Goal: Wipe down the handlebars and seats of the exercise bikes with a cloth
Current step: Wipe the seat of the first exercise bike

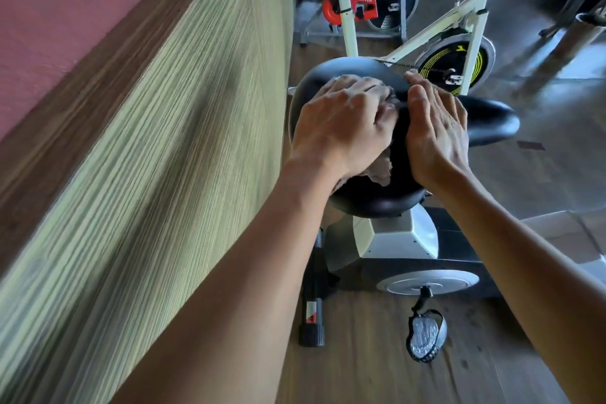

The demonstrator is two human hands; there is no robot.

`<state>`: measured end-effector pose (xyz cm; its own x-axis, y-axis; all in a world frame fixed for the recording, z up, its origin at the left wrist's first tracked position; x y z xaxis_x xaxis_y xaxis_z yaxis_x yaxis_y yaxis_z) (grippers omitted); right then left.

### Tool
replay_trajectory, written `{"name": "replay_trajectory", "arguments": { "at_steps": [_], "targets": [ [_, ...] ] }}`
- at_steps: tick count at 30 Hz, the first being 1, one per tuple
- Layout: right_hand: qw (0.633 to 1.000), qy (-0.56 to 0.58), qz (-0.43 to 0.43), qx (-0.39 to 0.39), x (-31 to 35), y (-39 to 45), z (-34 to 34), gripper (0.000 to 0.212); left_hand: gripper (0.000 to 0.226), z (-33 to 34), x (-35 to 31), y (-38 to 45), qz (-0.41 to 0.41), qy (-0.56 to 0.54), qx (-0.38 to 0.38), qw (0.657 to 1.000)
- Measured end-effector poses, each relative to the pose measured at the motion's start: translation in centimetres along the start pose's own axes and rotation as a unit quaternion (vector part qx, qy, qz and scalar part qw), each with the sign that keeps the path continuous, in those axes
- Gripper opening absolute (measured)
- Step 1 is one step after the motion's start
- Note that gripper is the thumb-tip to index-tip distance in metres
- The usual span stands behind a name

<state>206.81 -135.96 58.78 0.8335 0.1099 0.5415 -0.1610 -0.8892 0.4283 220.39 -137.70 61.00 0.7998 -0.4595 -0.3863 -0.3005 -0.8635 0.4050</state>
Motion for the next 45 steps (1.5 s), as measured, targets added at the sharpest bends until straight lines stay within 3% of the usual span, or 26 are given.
{"name": "replay_trajectory", "arguments": {
  "at_steps": [5, 14, 19, 22, 24, 28, 33, 35, 40, 45],
  "targets": [
    [0.999, -0.022, -0.029, 0.007, -0.4, -0.1, 0.2, 0.076, 0.043, -0.5, -0.9, -2.2, -0.011, -0.007, -0.065, 0.998],
    [0.995, 0.013, -0.081, 0.052, -0.6, -0.5, -0.7, 0.067, 0.031, 0.2, -1.9, -8.5, 0.031, 0.0, -0.301, 0.953],
    [0.991, 0.018, -0.056, 0.121, -0.7, -0.8, -0.7, 0.078, 0.035, 1.0, -2.1, -9.4, -0.008, 0.009, -0.336, 0.942],
    [0.984, 0.001, -0.047, 0.17, 0.0, -0.9, -1.2, 0.074, 0.031, 0.2, -2.6, -8.9, -0.026, 0.015, -0.303, 0.952],
    [0.976, 0.028, -0.023, 0.214, 0.3, -1.6, -2.1, 0.058, 0.026, -0.8, -2.7, -7.7, -0.051, 0.026, -0.243, 0.968],
    [0.951, 0.194, 0.034, 0.237, 1.5, -4.6, -5.4, 0.047, 0.029, -2.7, -3.3, -6.1, -0.117, 0.005, -0.151, 0.981],
    [0.892, 0.332, 0.145, 0.27, 1.7, -10.6, -10.0, 0.031, 0.029, -5.4, -8.9, -7.9, -0.096, -0.075, -0.136, 0.983],
    [0.865, 0.387, 0.202, 0.248, 1.8, -12.7, -12.4, 0.033, 0.032, -6.5, -12.8, -8.2, -0.06, -0.096, -0.104, 0.988],
    [0.84, 0.456, 0.248, 0.159, 2.1, -16.6, -19.5, 0.04, 0.035, -8.5, -23.2, -9.3, 0.042, -0.133, -0.011, 0.99],
    [0.813, 0.5, 0.293, 0.047, -0.5, -20.2, -28.0, 0.057, 0.039, -10.2, -33.4, -10.6, 0.123, -0.263, 0.053, 0.955]
  ]
}}
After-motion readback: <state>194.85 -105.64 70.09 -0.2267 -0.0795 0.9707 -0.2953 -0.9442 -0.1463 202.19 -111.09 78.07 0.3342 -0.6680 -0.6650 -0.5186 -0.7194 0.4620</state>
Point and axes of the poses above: each hand's wrist, its own y-axis towards the middle knuckle, its own z-axis out of the palm, x = y × z, the point moved 5 cm from there along y, towards the middle knuckle, and after that the axes turned 5 degrees about -z, right-handed, at the moved point
